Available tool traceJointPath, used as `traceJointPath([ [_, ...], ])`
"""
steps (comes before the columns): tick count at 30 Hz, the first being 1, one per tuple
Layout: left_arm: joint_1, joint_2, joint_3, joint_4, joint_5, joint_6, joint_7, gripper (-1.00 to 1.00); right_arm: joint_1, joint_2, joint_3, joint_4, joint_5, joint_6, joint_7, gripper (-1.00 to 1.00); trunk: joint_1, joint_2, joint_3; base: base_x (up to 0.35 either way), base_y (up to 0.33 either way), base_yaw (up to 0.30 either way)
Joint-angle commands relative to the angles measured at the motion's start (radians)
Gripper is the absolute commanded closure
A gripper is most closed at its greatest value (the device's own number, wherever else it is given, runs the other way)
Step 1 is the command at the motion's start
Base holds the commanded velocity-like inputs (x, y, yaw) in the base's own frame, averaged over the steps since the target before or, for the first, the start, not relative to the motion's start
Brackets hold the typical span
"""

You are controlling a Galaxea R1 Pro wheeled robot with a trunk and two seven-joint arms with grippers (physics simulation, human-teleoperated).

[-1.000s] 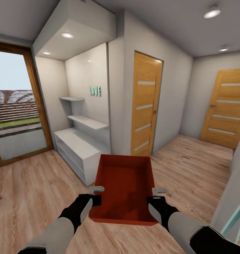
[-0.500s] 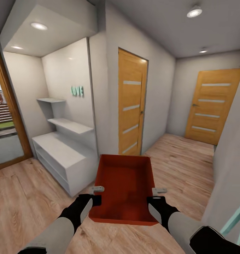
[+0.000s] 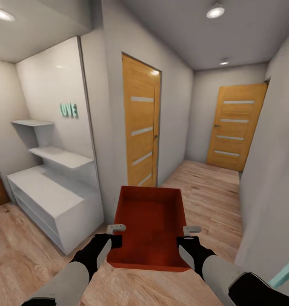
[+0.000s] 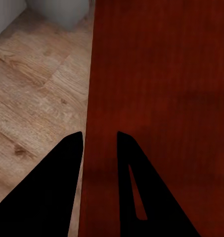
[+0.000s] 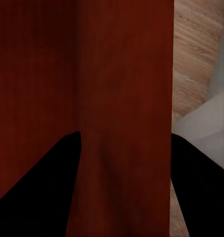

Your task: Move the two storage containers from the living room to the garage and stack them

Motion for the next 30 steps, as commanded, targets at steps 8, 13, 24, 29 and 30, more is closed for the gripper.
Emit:
traceJointPath([
  [8, 0.001, -0.001, -0.009, 0.001, 0.008, 0.006, 0.009, 1.0, -0.001, 0.0, -0.013, -0.02, 0.025, 0.01, -0.008, 1.0, 0.001, -0.001, 0.0, 0.322, 0.0, -0.022],
  [13, 0.001, -0.001, -0.009, 0.001, 0.008, 0.006, 0.009, 1.0, -0.001, 0.0, -0.013, -0.02, 0.025, 0.009, -0.008, 1.0, 0.001, -0.001, 0.0, 0.322, 0.0, -0.001],
  [24, 0.001, -0.001, -0.009, 0.002, 0.008, 0.006, 0.009, 1.0, -0.001, 0.0, -0.013, -0.02, 0.025, 0.01, -0.008, 1.0, 0.001, -0.001, 0.0, 0.322, 0.0, -0.043],
  [29, 0.001, -0.001, -0.009, 0.002, 0.008, 0.006, 0.009, 1.0, -0.001, 0.0, -0.013, -0.02, 0.025, 0.01, -0.008, 1.0, 0.001, -0.001, 0.0, 0.322, 0.0, -0.227],
  [30, 0.001, -0.001, -0.009, 0.002, 0.008, 0.006, 0.009, 1.0, -0.001, 0.0, -0.013, -0.02, 0.025, 0.01, -0.008, 1.0, 0.001, -0.001, 0.0, 0.322, 0.0, -0.239],
])
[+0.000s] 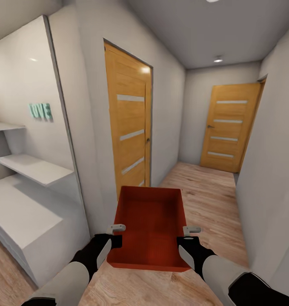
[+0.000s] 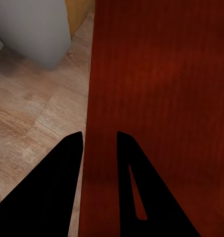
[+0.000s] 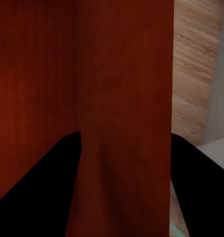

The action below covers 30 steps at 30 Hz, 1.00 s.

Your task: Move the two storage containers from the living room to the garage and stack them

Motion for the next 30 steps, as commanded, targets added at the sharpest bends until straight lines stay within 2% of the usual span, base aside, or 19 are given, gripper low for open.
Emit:
traceJointPath([
  [1, 0.001, -0.001, -0.009, 0.001, 0.008, 0.006, 0.009, 1.0, -0.001, 0.0, -0.014, -0.02, 0.026, 0.009, -0.008, 1.0, 0.001, -0.001, 0.0, 0.322, 0.0, -0.24],
  [23, 0.001, -0.001, -0.009, 0.001, 0.008, 0.006, 0.009, 1.0, -0.001, 0.0, -0.014, -0.02, 0.026, 0.009, -0.008, 1.0, 0.001, -0.001, 0.0, 0.322, 0.0, -0.242],
  [30, 0.001, -0.001, -0.009, 0.001, 0.008, 0.006, 0.009, 1.0, -0.001, 0.0, -0.014, -0.02, 0.026, 0.008, -0.008, 1.0, 0.001, -0.001, 0.0, 0.322, 0.0, -0.067],
])
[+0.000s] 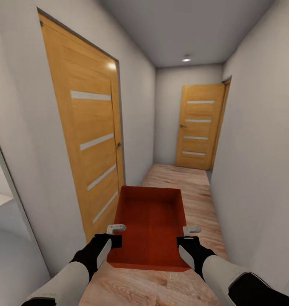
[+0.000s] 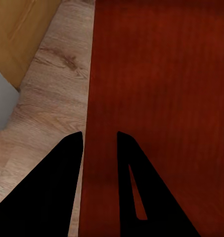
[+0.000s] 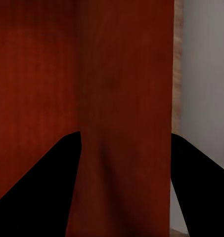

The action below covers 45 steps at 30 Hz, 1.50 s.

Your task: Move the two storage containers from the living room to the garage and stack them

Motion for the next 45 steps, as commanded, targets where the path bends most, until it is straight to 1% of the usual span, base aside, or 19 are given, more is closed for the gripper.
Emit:
traceJointPath([
  [1, 0.001, -0.001, -0.009, 0.002, 0.008, 0.006, 0.009, 1.0, -0.001, 0.0, -0.014, -0.02, 0.026, 0.009, -0.008, 1.0, 0.001, -0.001, 0.0, 0.322, 0.0, -0.003],
  [21, 0.001, -0.002, -0.009, 0.002, 0.008, 0.006, 0.009, 1.0, -0.001, 0.0, -0.014, -0.02, 0.026, 0.009, -0.008, 1.0, 0.001, -0.001, 0.0, 0.322, 0.0, -0.001],
  [36, 0.001, -0.001, -0.009, 0.002, 0.008, 0.006, 0.009, 1.0, -0.001, 0.0, -0.014, -0.02, 0.026, 0.009, -0.008, 1.0, 0.001, -0.001, 0.0, 0.322, 0.0, -0.226],
  [45, 0.001, -0.001, -0.009, 0.002, 0.008, 0.006, 0.009, 1.0, -0.001, 0.0, -0.014, -0.02, 0.026, 0.009, -0.008, 1.0, 0.001, -0.001, 0.0, 0.322, 0.0, -0.026],
])
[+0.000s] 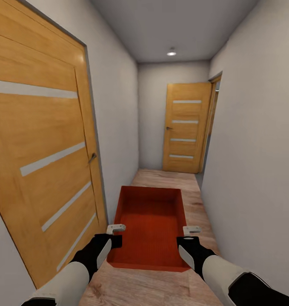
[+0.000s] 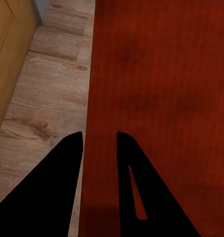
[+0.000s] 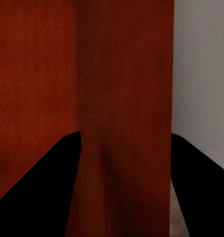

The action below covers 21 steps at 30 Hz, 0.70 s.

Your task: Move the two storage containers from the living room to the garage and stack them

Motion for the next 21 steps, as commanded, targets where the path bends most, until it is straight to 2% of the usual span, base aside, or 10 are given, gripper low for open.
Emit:
traceJointPath([
  [1, 0.001, -0.001, -0.009, 0.003, 0.008, 0.005, 0.009, 1.0, -0.001, 0.0, -0.015, -0.021, 0.027, 0.009, -0.008, 1.0, 0.001, -0.001, 0.0, 0.322, 0.0, 0.0],
  [12, 0.001, -0.001, -0.009, 0.003, 0.008, 0.005, 0.009, 1.0, -0.001, 0.0, -0.015, -0.021, 0.027, 0.009, -0.008, 1.0, 0.001, -0.001, 0.0, 0.322, 0.0, -0.005],
  [21, 0.001, -0.001, -0.009, 0.003, 0.008, 0.005, 0.009, 1.0, -0.001, 0.0, -0.015, -0.021, 0.027, 0.009, -0.008, 1.0, 0.001, -0.001, 0.0, 0.322, 0.0, -0.219],
])
